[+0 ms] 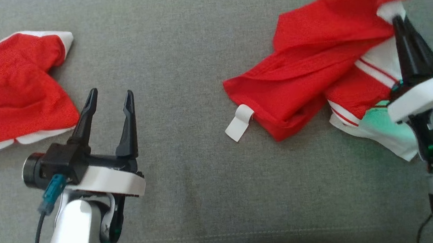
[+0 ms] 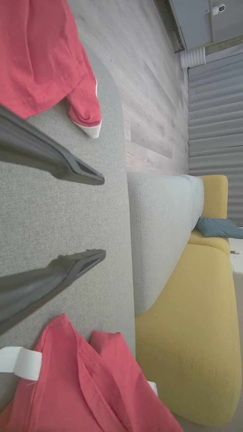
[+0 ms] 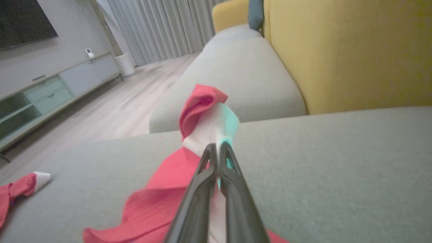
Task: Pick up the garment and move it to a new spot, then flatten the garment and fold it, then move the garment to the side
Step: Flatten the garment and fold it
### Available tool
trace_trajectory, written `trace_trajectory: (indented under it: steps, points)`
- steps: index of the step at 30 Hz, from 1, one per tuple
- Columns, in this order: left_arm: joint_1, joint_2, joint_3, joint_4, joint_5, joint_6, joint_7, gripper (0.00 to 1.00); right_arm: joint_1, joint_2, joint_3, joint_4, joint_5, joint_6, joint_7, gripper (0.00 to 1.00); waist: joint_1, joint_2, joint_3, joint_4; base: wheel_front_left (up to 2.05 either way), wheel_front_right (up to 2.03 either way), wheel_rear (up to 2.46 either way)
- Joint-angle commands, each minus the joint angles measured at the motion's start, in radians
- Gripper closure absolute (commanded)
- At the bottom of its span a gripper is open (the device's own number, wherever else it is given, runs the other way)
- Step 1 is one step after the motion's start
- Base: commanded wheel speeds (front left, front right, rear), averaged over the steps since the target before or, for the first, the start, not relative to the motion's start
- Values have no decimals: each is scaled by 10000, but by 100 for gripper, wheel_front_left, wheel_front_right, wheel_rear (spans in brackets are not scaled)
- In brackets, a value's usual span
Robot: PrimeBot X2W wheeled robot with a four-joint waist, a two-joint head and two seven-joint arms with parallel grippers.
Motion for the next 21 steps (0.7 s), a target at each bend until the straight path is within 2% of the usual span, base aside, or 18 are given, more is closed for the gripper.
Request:
trace_trajectory:
  steps: [1, 2, 3, 4, 5, 9, 10, 14, 21]
  points:
    - [-312, 99, 337, -322, 97, -37, -90, 0, 48, -142, 51, -11, -17, 40, 31, 100, 0, 0, 130, -37, 0, 0, 0]
    - [-339, 91, 339, -320, 99, -48, -90, 0, 36, -144, -84, 279, 11, 40, -16, 100, 0, 0, 195, -52, 0, 0, 0]
    - [-372, 81, 336, -311, 104, -61, -90, 0, 30, -175, -194, 606, -21, 40, -39, 82, 0, 0, 240, -60, 0, 0, 0]
    - [-406, 70, 330, -305, 111, -75, -90, 0, -7, -217, -256, 865, -79, 40, -145, 35, 0, 0, 291, -60, 0, 0, 0]
    - [-439, 62, 327, -298, 118, -88, -90, 0, -66, -211, -320, 1076, -78, 40, -328, 0, 0, 0, 333, -63, 0, 0, 0]
    - [-506, 59, 337, -253, 162, -128, -90, 0, -155, -224, -474, 1558, -351, 40, -1141, 0, 0, 0, 366, -73, 0, 0, 0]
    - [-496, 76, 357, -226, 193, -134, -90, 0, -83, -237, -558, 1527, -622, 40, -1661, 0, 0, 0, 298, -81, 0, 0, 0]
    - [-380, 120, 395, -235, 287, -92, -90, 0, 307, -270, -342, 979, -1186, 40, -2470, 0, 0, 0, 45, -111, 0, 0, 0]
    - [10, 212, 364, -401, 493, 28, -90, 0, 1596, -103, 489, -272, -1902, 40, -2504, 0, 0, 0, -523, -170, 0, 0, 0]
